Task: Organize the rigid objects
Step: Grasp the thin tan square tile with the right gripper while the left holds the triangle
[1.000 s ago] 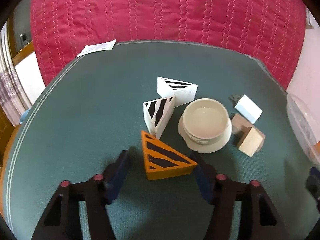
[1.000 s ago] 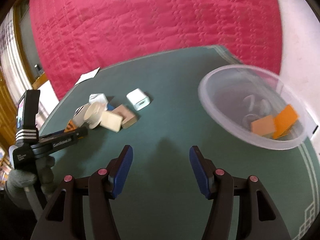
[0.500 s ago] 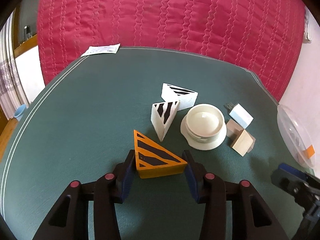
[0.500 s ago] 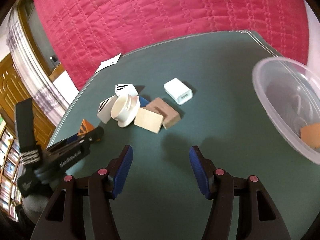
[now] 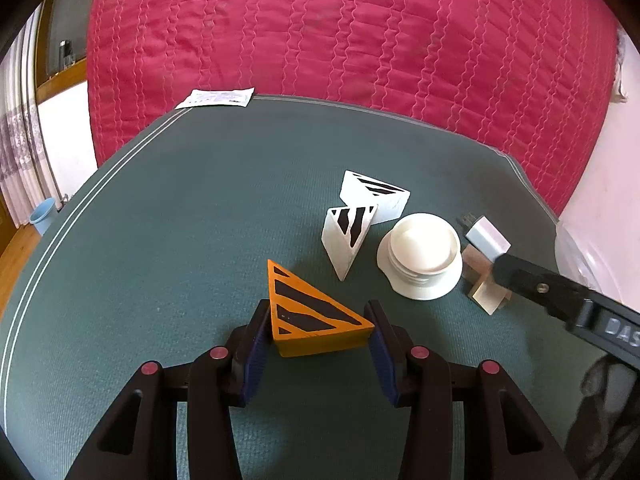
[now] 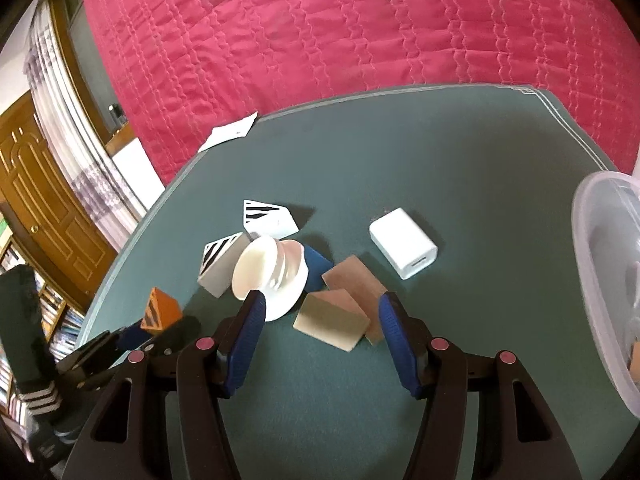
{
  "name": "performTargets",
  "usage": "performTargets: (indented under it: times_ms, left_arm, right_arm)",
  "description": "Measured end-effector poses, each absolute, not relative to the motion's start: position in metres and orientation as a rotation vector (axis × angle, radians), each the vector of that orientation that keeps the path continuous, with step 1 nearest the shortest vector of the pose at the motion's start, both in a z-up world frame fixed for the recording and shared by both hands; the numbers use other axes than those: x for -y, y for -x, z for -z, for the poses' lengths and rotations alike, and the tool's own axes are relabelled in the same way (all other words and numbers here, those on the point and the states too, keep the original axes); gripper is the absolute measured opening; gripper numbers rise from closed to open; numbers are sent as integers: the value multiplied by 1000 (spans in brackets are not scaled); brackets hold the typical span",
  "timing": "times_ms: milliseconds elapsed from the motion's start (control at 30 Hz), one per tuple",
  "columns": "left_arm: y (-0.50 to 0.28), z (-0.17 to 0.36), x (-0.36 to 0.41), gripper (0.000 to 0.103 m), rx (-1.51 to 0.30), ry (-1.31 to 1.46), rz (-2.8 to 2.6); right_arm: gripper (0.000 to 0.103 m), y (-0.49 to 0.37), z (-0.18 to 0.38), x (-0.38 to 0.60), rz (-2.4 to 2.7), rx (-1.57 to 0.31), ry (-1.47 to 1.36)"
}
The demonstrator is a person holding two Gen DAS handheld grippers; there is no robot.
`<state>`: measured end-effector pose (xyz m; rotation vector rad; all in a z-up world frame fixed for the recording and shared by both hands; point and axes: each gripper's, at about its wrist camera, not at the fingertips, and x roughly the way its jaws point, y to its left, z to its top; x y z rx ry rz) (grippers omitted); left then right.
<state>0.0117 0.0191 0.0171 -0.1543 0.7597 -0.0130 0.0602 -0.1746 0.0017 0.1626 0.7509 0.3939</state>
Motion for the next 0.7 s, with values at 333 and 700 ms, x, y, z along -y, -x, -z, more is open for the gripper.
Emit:
performTargets:
  times_ms: [333, 700]
  left_arm:
    - [-12, -14, -24, 48, -779, 182, 15]
    - [-13, -14, -24, 48, -788, 185, 5]
  right_arm:
    - [60, -52, 1, 156, -504, -762, -159]
    - [60, -53, 11, 146, -479, -785, -108]
